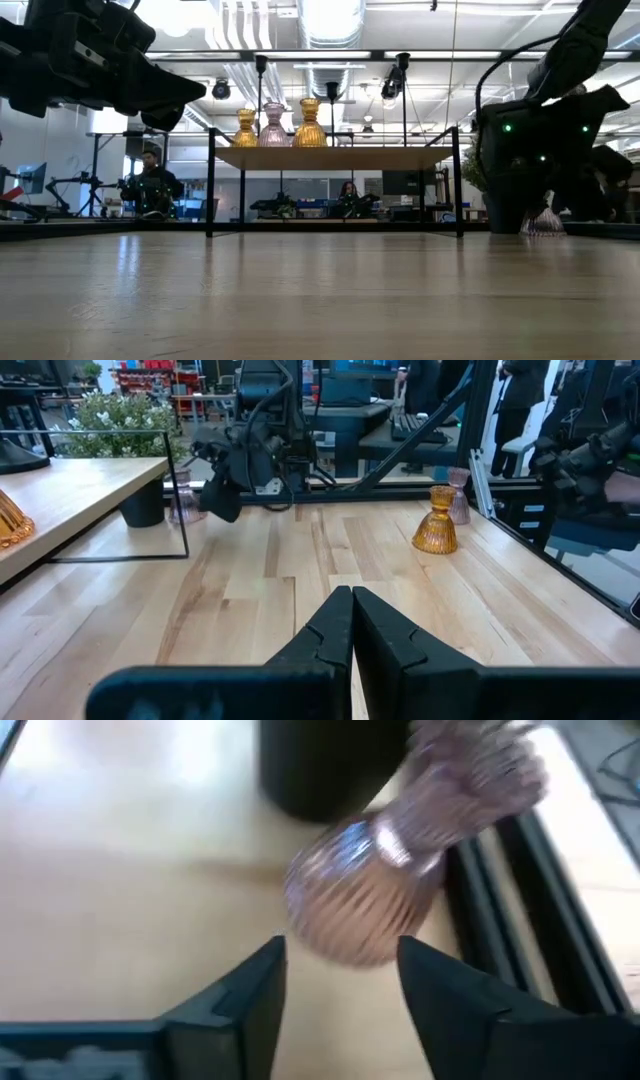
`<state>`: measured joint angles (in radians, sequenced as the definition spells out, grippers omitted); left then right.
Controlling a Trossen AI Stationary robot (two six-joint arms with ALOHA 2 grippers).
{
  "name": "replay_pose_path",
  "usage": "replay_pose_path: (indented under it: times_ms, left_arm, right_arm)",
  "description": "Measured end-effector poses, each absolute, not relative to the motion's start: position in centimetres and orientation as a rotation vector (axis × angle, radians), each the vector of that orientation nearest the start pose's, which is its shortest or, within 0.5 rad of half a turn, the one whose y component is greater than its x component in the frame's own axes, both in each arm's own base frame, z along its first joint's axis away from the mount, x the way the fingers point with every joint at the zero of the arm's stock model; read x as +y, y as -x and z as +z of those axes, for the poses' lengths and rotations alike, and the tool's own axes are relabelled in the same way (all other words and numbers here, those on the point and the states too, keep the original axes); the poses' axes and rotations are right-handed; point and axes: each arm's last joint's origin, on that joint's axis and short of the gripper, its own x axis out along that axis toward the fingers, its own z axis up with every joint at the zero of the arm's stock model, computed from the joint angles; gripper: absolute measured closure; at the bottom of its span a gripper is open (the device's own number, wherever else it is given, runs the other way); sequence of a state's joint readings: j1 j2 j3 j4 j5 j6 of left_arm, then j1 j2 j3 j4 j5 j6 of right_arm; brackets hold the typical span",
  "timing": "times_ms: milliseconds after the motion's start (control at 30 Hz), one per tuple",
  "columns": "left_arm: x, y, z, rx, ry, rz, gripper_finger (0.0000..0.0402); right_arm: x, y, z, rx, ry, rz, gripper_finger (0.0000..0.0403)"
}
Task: Pick & Place candle stick holders
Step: Put the top pink glass candle holder on the shelf
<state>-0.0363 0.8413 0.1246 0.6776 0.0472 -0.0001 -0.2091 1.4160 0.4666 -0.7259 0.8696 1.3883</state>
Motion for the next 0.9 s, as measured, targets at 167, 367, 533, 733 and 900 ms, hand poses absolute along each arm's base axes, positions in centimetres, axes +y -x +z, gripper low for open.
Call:
replay_pose_path:
  times_ms: [167, 367, 533, 733, 900]
  left_arm:
    - [-0.7, -16.5, 18.1, 0.041, 0.0, -0.084, 0.039]
    - [-0.7, -16.5, 18.0, 0.044, 0.0, -0.083, 0.039]
    - [-0.7, -16.5, 18.0, 0.046, 0.0, -0.083, 0.039]
    - [-0.7, -16.5, 18.0, 0.047, 0.0, -0.083, 0.039]
    - [-0.7, -16.5, 18.0, 0.048, 0.0, -0.084, 0.039]
  right_arm:
    - [-5.5, -16.0, 12.9, 0.879, -0.403, -1.5, 0.0176]
    - [-5.3, -15.2, 16.2, 0.94, -0.373, -1.472, 0.0148]
    - [-4.9, -14.9, 20.5, 1.035, -0.351, -1.256, 0.0132]
    - [-4.6, -14.4, 25.9, 1.079, -0.148, -0.942, 0.0148]
    - [-4.4, -13.4, 28.3, 1.168, -0.033, -0.837, 0.0173]
